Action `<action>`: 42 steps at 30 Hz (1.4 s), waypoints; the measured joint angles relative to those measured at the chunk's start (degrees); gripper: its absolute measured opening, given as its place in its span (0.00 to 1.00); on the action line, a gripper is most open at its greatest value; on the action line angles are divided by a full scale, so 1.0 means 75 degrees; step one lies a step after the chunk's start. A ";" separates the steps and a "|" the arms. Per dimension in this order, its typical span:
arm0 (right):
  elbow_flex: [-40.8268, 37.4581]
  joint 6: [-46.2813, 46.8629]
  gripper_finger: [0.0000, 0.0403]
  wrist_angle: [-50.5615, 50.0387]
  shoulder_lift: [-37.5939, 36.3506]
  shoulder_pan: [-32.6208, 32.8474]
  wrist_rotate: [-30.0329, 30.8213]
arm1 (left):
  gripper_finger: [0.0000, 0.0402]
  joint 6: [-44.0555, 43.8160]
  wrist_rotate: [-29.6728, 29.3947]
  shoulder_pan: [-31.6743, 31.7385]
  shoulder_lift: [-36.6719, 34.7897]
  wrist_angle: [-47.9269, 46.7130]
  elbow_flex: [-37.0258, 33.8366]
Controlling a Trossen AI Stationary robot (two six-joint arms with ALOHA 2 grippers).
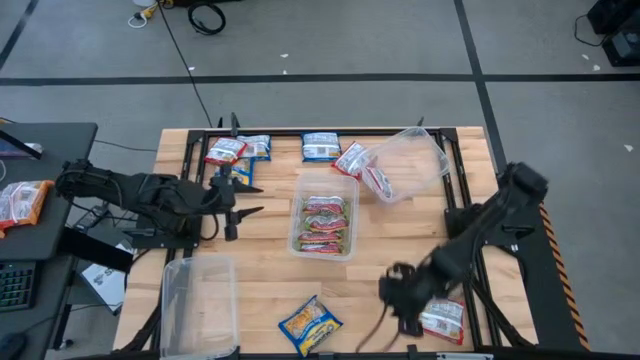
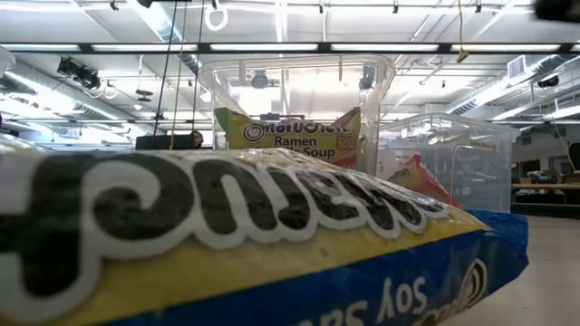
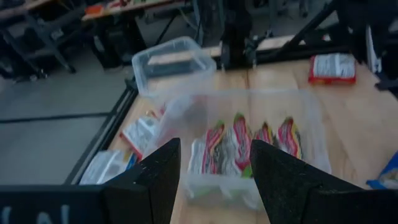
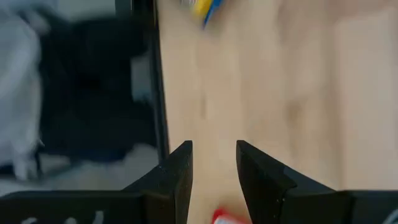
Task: Sort Maruchan noodles
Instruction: Put the red noodle pack into the top transparent container
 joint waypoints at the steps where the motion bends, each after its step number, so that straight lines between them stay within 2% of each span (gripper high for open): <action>1: 0.0350 0.0146 0.32 -0.0399 0.0326 0.0167 -0.0055 | 0.49 0.0055 0.0000 0.0001 0.0000 0.0082 0.0000; 6: 0.1985 0.1279 0.32 -0.2710 0.1666 0.1032 -0.0307 | 0.49 -0.0092 0.0000 0.0001 0.0000 -0.0084 0.0000; 9: 0.2475 0.2337 0.32 -0.3421 0.2190 0.1672 -0.0100 | 0.49 -0.0525 0.0006 0.0000 0.0000 -0.0447 0.0000; 12: 0.2536 0.3414 0.33 -0.3723 0.2619 0.2289 -0.0062 | 0.49 -0.0984 0.0003 0.0001 0.0000 -0.0833 0.0000; 19: 0.2536 0.4374 0.45 -0.3599 0.3128 0.2982 -0.1202 | 0.49 -0.1363 0.0007 0.0001 0.0003 -0.1169 0.0000; 26: 0.2367 0.3979 0.56 -0.3428 0.3223 0.3206 -0.1391 | 0.49 -0.1386 0.0006 0.0001 0.0003 -0.1193 0.0000; 31: 0.1789 0.3932 0.56 -0.3070 0.3223 0.3324 -0.2160 | 0.49 -0.1392 0.0080 0.0001 0.0003 -0.1248 0.0000; 34: 0.1374 0.3395 0.56 -0.2833 0.3220 0.3267 -0.2241 | 0.49 -0.1392 0.0089 0.0000 0.0003 -0.1246 0.0000; 38: 0.0838 0.2068 0.55 -0.3359 0.3220 0.2884 -0.1807 | 0.49 -0.1458 0.0089 0.0001 0.0003 -0.1242 0.0000; 42: 0.0684 0.0464 0.55 -0.4364 0.3220 0.2114 -0.0154 | 0.49 -0.1494 0.0089 0.0001 0.0003 -0.1204 0.0000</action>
